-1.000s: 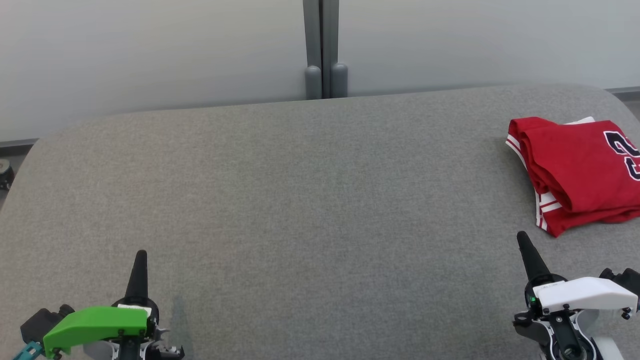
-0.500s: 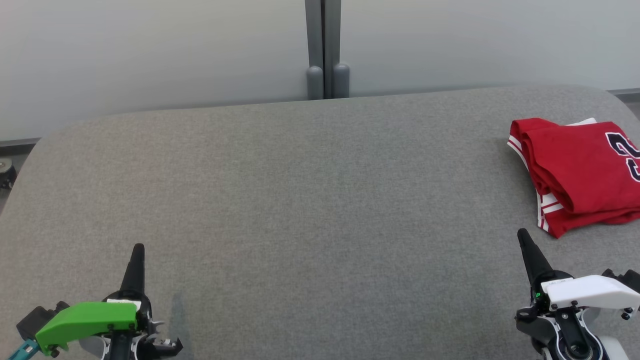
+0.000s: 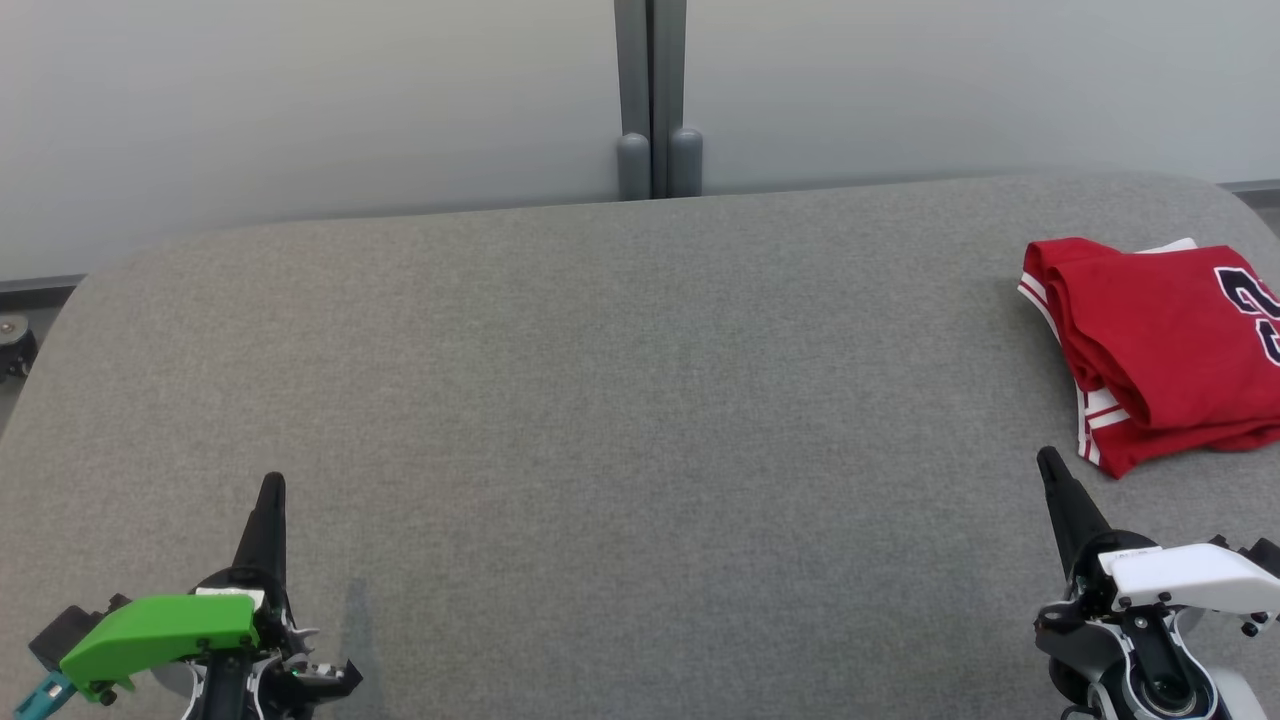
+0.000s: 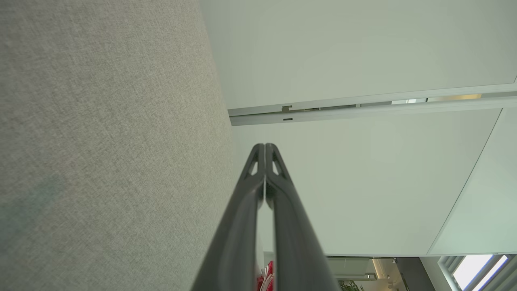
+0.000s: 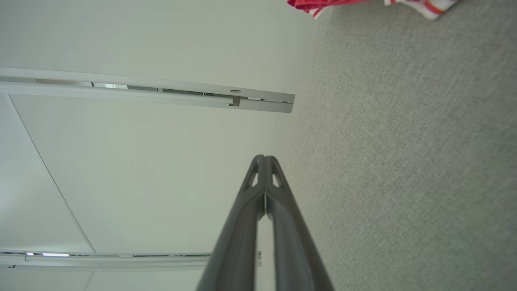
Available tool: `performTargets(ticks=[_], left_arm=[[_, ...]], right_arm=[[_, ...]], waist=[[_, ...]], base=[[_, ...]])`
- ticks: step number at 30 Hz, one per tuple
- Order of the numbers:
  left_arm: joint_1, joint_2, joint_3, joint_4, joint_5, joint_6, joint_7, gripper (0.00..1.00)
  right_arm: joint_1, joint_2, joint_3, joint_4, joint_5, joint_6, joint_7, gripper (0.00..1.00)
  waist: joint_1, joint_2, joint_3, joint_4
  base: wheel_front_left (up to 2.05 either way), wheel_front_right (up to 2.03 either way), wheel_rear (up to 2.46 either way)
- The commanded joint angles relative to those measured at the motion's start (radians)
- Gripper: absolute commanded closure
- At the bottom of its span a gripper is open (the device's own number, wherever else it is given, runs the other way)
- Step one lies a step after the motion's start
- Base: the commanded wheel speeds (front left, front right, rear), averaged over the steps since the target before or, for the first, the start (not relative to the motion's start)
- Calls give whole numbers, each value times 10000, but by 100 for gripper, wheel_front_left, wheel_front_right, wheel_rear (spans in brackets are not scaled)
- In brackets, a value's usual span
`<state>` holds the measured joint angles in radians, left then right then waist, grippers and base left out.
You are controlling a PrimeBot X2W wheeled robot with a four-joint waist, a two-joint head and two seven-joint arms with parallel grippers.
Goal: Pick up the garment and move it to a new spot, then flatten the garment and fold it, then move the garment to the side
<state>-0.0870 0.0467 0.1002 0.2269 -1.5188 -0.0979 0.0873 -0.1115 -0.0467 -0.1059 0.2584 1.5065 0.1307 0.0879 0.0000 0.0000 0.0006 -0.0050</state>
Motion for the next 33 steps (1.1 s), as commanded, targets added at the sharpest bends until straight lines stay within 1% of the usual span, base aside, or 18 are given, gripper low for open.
performTargets(ticks=[1, 15, 33], left_arm=[[-216, 57, 76, -68, -220, -70, 74, 100], [-318, 63, 188, -97, -970, -65, 313, 100], [-309, 62, 180, -94, -945, -64, 310, 100]], right_arm=[[-77, -59, -39, -59, 222, 1, 82, 100], [-162, -64, -121, -54, 1098, 0, 306, 100], [-142, -62, -117, -49, 1058, 0, 303, 100]], waist=[[0, 0, -1, 5], [0, 0, -16, 48], [0, 0, -16, 48]], base=[[0, 0, 0], [0, 0, 0], [0, 0, 0]])
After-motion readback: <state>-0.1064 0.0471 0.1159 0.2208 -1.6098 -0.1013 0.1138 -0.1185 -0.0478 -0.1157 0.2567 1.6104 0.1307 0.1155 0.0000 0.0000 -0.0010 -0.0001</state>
